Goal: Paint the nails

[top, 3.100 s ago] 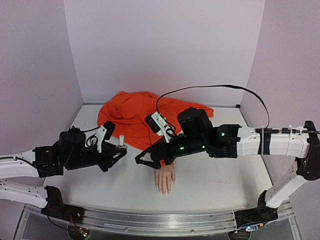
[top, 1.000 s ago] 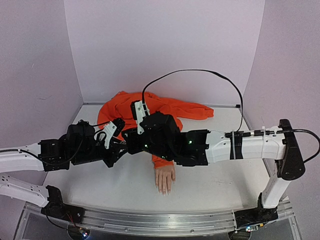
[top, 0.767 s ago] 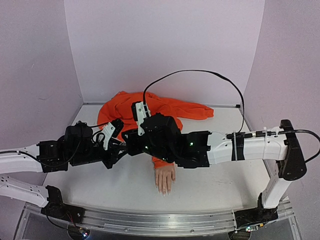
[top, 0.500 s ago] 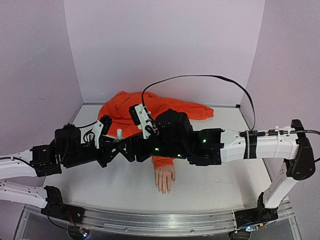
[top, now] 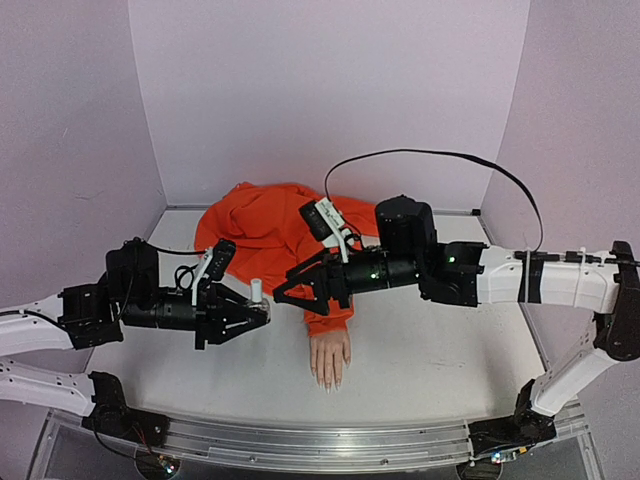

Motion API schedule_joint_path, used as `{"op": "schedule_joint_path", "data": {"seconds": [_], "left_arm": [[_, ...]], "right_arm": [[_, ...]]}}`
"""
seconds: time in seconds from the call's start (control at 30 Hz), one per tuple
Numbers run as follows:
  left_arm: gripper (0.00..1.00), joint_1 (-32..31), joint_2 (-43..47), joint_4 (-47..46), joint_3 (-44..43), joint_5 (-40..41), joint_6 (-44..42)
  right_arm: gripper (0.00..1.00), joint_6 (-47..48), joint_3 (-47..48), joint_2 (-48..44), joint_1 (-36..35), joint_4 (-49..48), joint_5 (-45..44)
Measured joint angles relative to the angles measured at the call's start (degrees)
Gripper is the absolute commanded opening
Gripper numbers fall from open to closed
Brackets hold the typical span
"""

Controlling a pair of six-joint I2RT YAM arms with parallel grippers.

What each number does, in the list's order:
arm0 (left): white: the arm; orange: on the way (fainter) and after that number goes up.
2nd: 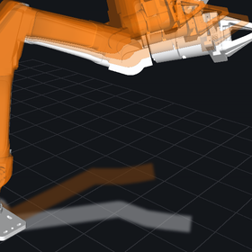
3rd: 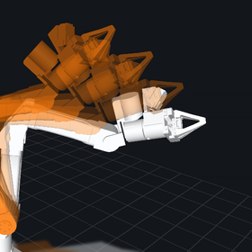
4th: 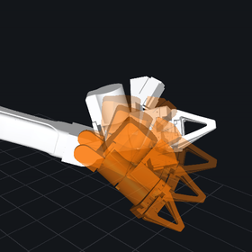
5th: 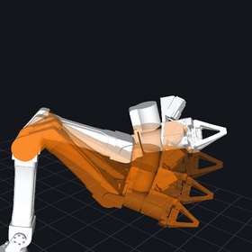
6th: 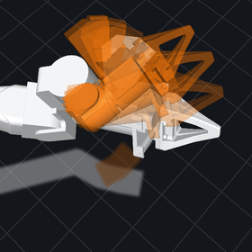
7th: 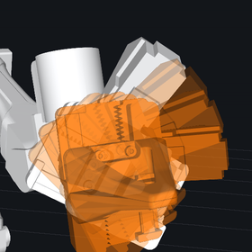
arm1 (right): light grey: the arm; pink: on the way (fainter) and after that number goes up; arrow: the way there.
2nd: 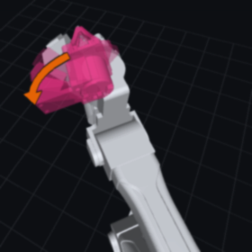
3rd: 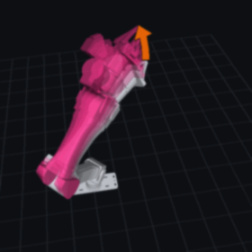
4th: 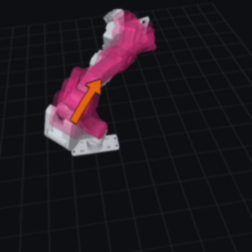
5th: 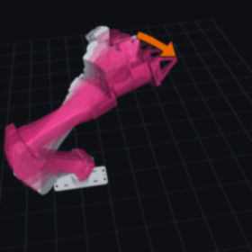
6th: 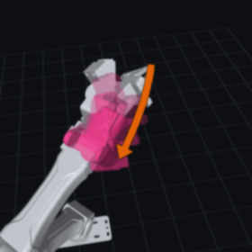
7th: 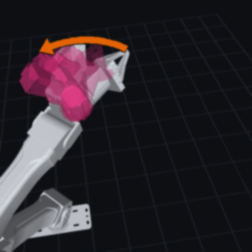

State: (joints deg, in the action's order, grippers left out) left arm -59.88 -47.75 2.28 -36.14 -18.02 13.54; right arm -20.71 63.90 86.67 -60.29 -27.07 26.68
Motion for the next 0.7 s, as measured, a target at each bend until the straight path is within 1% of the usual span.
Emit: {"op": "schedule_joint_path", "data": {"seconds": [0.07, 0.17, 0.23, 0.3, 0.5, 0.63, 0.7], "left_arm": [[0.00, 0.00, -1.49, -0.24, -1.31, -5.14, 0.24], [0.00, 0.00, -3.74, -0.68, -3.02, -12.35, 0.59], [0.00, 0.00, -4.87, -0.94, -3.80, -15.37, 0.92], [0.00, 0.00, -5.64, -1.25, -4.15, -17.49, 1.22], [0.00, 0.00, -6.01, -1.42, -4.15, -20.68, 1.38], [0.00, 0.00, -6.08, -1.95, -4.17, -22.12, 1.33], [0.00, 0.00, -6.32, -2.27, -4.24, -22.51, 1.33]], "right_arm": [[0.66, 0.22, -0.22, 0.02, -0.11, -2.97, 5.92], [0.60, -0.46, -0.13, 0.81, -0.15, -8.79, 13.51], [0.56, -1.77, -0.11, 2.19, -0.28, -13.35, 18.38], [0.49, -2.49, -0.11, 3.19, -0.57, -15.96, 21.16], [0.28, -4.02, -0.11, 4.44, -0.94, -20.20, 25.53], [0.23, -4.81, -0.09, 5.03, -1.14, -21.94, 26.38], [0.19, -5.05, 0.00, 5.79, -1.14, -22.45, 26.80]]}}
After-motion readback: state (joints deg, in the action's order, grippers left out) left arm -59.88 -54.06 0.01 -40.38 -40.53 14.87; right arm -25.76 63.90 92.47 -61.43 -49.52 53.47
